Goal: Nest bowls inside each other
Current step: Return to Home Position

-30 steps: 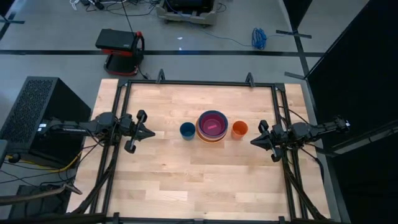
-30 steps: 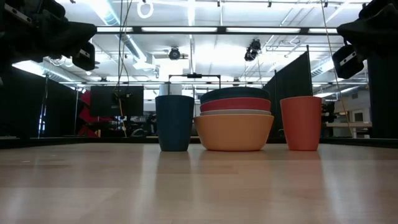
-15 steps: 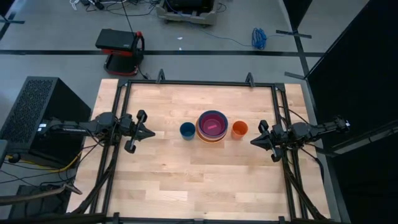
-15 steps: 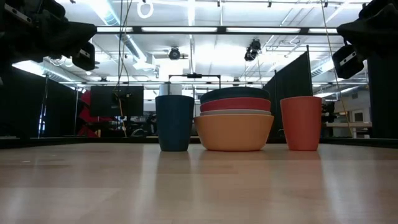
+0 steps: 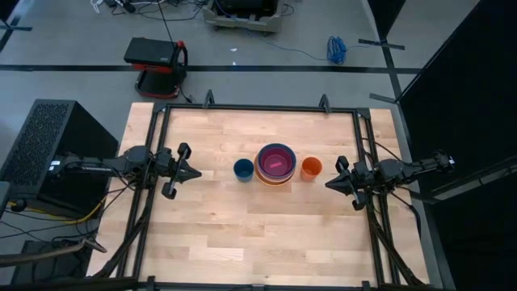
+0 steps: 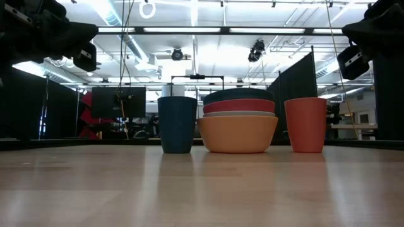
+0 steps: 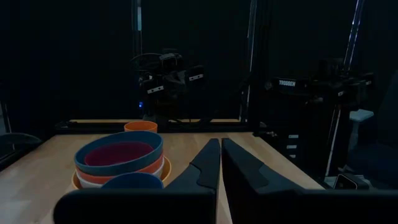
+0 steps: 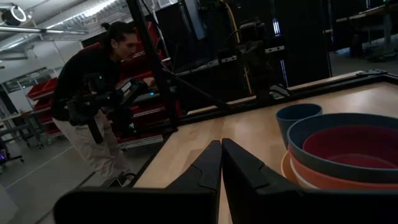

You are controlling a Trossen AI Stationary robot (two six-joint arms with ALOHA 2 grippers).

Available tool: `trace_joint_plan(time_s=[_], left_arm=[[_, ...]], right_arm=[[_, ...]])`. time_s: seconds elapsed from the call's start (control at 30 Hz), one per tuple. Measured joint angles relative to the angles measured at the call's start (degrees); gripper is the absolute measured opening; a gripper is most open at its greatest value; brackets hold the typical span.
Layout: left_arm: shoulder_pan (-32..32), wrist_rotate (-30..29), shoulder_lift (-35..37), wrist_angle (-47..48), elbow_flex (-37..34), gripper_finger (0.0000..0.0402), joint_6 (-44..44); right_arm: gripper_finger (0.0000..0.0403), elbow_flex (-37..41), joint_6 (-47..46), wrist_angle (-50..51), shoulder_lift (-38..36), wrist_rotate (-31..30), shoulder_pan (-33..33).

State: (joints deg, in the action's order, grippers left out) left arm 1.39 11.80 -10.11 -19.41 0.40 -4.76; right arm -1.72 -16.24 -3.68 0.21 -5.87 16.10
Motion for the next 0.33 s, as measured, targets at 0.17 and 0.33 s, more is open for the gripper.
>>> trace_joint_plan(time_s=[0.17,0.33], left_arm=[[0.0,0.0,0.0,0.0,0.0,0.0001,0.0],[0.0,0.0,0.0,0.0,0.0,0.0003,0.0]], right_arm=[[0.0,0.0,0.0,0.0,0.0,0.0,0.0],[0.0,0.0,0.0,0.0,0.0,0.0,0.0]])
